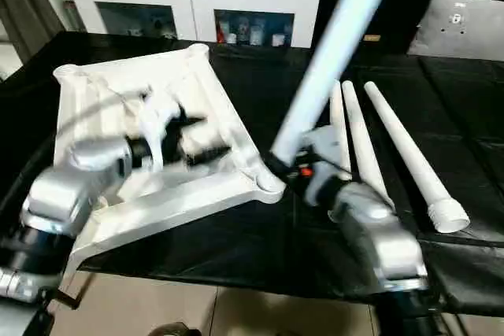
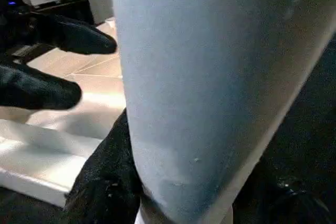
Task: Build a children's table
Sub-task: Insert table leg to table base
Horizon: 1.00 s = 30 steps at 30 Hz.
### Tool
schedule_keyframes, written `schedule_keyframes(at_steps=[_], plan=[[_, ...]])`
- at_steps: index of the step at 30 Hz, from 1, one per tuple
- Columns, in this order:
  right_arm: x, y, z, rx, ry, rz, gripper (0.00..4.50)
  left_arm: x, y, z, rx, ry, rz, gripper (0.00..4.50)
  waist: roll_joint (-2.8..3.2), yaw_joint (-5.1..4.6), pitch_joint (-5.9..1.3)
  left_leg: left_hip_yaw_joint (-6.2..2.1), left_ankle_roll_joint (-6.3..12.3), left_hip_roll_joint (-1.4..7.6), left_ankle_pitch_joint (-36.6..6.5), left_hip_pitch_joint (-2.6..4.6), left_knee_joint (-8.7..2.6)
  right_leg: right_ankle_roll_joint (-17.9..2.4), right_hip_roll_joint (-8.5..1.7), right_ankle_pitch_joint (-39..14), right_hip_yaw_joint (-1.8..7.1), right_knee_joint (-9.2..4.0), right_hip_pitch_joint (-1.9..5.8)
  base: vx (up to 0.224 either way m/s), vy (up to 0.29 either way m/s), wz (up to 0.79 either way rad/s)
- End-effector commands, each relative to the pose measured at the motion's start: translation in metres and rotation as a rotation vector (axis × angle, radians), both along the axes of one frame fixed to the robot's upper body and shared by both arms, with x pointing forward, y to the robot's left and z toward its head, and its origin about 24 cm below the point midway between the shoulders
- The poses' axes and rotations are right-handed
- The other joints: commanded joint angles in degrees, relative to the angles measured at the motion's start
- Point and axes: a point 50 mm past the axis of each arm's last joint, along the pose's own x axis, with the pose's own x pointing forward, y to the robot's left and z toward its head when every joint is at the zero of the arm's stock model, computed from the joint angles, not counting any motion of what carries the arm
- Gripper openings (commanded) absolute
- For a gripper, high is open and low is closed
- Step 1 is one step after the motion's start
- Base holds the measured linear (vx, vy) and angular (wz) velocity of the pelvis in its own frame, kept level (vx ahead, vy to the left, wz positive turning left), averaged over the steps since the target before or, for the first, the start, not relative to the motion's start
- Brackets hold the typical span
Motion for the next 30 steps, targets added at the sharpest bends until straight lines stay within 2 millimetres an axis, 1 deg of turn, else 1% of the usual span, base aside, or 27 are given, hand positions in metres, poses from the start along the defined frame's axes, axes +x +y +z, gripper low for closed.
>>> schedule_keyframes(at_steps=[1, 2, 3, 4, 5, 7, 9, 12, 13, 14, 18, 20, 21, 22, 23, 26, 28, 29, 30], plan=[[0.0, -0.005, 0.006, 0.014, -0.009, 0.003, 1.88, 0.0, -0.002, -0.003, 0.022, 0.006, -0.002, 4.5, -0.27, -0.01, -3.93, -1.37, 3.51, 3.98, -7.1, 0.66, -4.01, -12.8, -4.9, -6.3, 2.64, -3.7, 3.42, 0.0, 0.0, 0.0], [0.0, -0.007, 0.008, 0.03, -0.006, -0.001, 1.88, -0.001, -0.003, -0.005, 0.03, 0.011, -0.007, 4.5, -0.15, -0.04, -3.93, -1.33, 3.53, 3.93, -7.2, 0.67, -3.97, -12.7, -4.83, -6.7, 2.66, -3.81, 3.38, 0.0, 0.0, 0.0], [0.001, -0.007, 0.008, 0.031, -0.006, -0.002, 1.88, -0.002, -0.003, -0.006, 0.032, 0.012, -0.009, 4.5, -0.2, -0.03, -3.92, -1.36, 3.5, 3.96, -7.2, 0.67, -3.98, -12.6, -4.87, -6.8, 2.67, -3.79, 3.39, 0.0, 0.0, 0.0], [0.002, -0.01, 0.011, 0.044, -0.004, -0.008, 1.88, -0.005, -0.006, -0.012, 0.063, 0.012, -0.038, 4.5, -0.11, 0.02, -3.97, -1.4, 3.46, 3.96, -7.1, 0.69, -3.97, -12.6, -4.89, -6.9, 2.64, -3.75, 3.41, 0.0, 0.0, 0.0], [0.003, -0.011, 0.012, 0.045, -0.004, -0.009, 1.88, -0.007, -0.006, -0.014, 0.072, 0.014, -0.051, 4.5, -0.18, -0.03, -3.97, -1.37, 3.54, 3.99, -7.1, 0.71, -3.98, -12.4, -4.82, -7.1, 2.64, -3.8, 3.37, 0.0, 0.0, 0.0], [0.004, -0.015, 0.015, 0.02, -0.004, -0.009, 1.88, -0.013, -0.008, -0.023, 0.1, 0.041, -0.09, 4.5, -0.2, -0.1, -4.02, -1.41, 3.59, 3.95, -6.5, 0.63, -3.99, -12.2, -4.78, -6.9, 2.61, -3.77, 3.43, 0.0, 0.0, 0.0], [0.005, -0.019, 0.017, -0.006, -0.005, -0.017, 1.88, -0.017, -0.009, -0.029, 0.115, 0.078, -0.112, 4.5, -0.14, -0.05, -4.0, -1.32, 3.51, 3.97, -6.6, 0.73, -3.94, -12.3, -4.8, -7.0, 2.64, -3.8, 3.29, 0.0, 0.0, 0.0], [0.006, -0.022, 0.019, -0.012, -0.003, -0.015, 1.88, -0.02, -0.009, -0.034, 0.117, 0.111, -0.122, 4.5, -0.11, -0.05, -3.94, -1.33, 3.28, 3.97, -7.4, 0.74, -3.99, -12.4, -4.82, -8.1, 2.61, -3.91, 3.29, 0.0, 0.0, 0.0], [0.006, -0.022, 0.019, -0.017, -0.001, -0.014, 1.88, -0.02, -0.009, -0.037, 0.117, 0.13, -0.115, 4.32, -0.29, -0.09, -3.93, -1.28, 3.19, 3.96, -7.5, 0.79, -3.98, -12.5, -4.79, -8.3, 2.61, -3.86, 3.27, 0.0, 0.0, 0.0], [0.007, -0.023, 0.02, -0.021, -0.002, -0.015, 1.88, -0.021, -0.009, -0.039, 0.116, 0.143, -0.116, 4.21, -0.18, -0.07, -3.92, -1.3, 3.19, 4.0, -7.3, 0.79, -3.98, -12.5, -4.82, -8.4, 2.6, -3.88, 3.24, 0.0, 0.0, 0.0], [0.009, -0.022, 0.021, -0.024, 0.0, -0.016, 1.88, -0.021, -0.009, -0.045, 0.133, 0.163, -0.114, 3.74, -0.31, -0.09, -3.96, -1.27, 3.38, 3.89, -7.0, 0.73, -3.93, -12.3, -4.77, -8.2, 2.59, -3.91, 3.3, 0.0, 0.0, 0.0], [0.008, -0.02, 0.022, -0.025, 0.001, -0.007, 1.88, -0.021, -0.008, -0.049, 0.153, 0.182, -0.105, 3.68, -0.27, -0.09, -4.0, -1.29, 3.45, 3.89, -6.7, 0.72, -3.89, -12.1, -4.75, -8.1, 2.59, -3.86, 3.3, 0.0, 0.0, 0.0], [0.008, -0.02, 0.022, -0.025, 0.001, -0.006, 1.88, -0.021, -0.009, -0.049, 0.155, 0.184, -0.104, 3.56, -0.27, -0.07, -4.01, -1.29, 3.49, 3.92, -6.6, 0.75, -3.9, -12.2, -4.77, -8.0, 2.59, -3.88, 3.29, 0.0, 0.0, 0.0], [0.008, -0.019, 0.022, -0.025, 0.002, -0.003, 1.88, -0.021, -0.009, -0.05, 0.157, 0.187, -0.103, 3.56, -0.2, -0.06, -4.0, -1.3, 3.52, 3.88, -6.6, 0.73, -3.88, -12.2, -4.77, -7.9, 2.59, -3.87, 3.28, 0.0, 0.0, 0.0], [0.008, -0.019, 0.022, -0.026, 0.003, -0.001, 1.88, -0.021, -0.009, -0.05, 0.158, 0.189, -0.104, 3.3, -0.25, -0.05, -3.99, -1.3, 3.52, 3.91, -6.6, 0.72, -3.9, -12.3, -4.77, -7.8, 2.6, -3.88, 3.28, 0.0, 0.0, 0.0], [0.007, -0.018, 0.021, -0.029, 0.006, 0.003, 1.88, -0.024, -0.013, -0.051, 0.154, 0.198, -0.118, 3.2, -0.25, -0.05, -4.0, -1.29, 3.5, 3.94, -6.6, 0.72, -3.89, -12.6, -4.8, -7.5, 2.58, -3.86, 3.3, 0.0, 0.0, 0.0], [0.007, -0.018, 0.021, -0.031, 0.007, 0.005, 1.88, -0.024, -0.014, -0.052, 0.163, 0.198, -0.116, 2.96, -0.27, -0.05, -3.99, -1.28, 3.52, 3.94, -6.8, 0.72, -3.88, -12.6, -4.82, -7.8, 2.59, -3.91, 3.31, 0.0, 0.0, 0.0], [0.007, -0.018, 0.02, -0.031, 0.008, 0.006, 1.88, -0.024, -0.014, -0.053, 0.169, 0.199, -0.112, 2.84, -0.14, 0.0, -3.99, -1.33, 3.48, 3.96, -6.9, 0.74, -3.89, -12.5, -4.84, -8.0, 2.58, -3.9, 3.3, 0.0, 0.0, 0.0], [0.007, -0.017, 0.02, -0.031, 0.008, 0.006, 1.88, -0.023, -0.014, -0.054, 0.172, 0.2, -0.108, 2.77, -0.19, -0.04, -3.98, -1.3, 3.48, 3.94, -6.9, 0.72, -3.89, -12.5, -4.8, -8.0, 2.59, -3.94, 3.3, 0.0, 0.0, 0.0]])
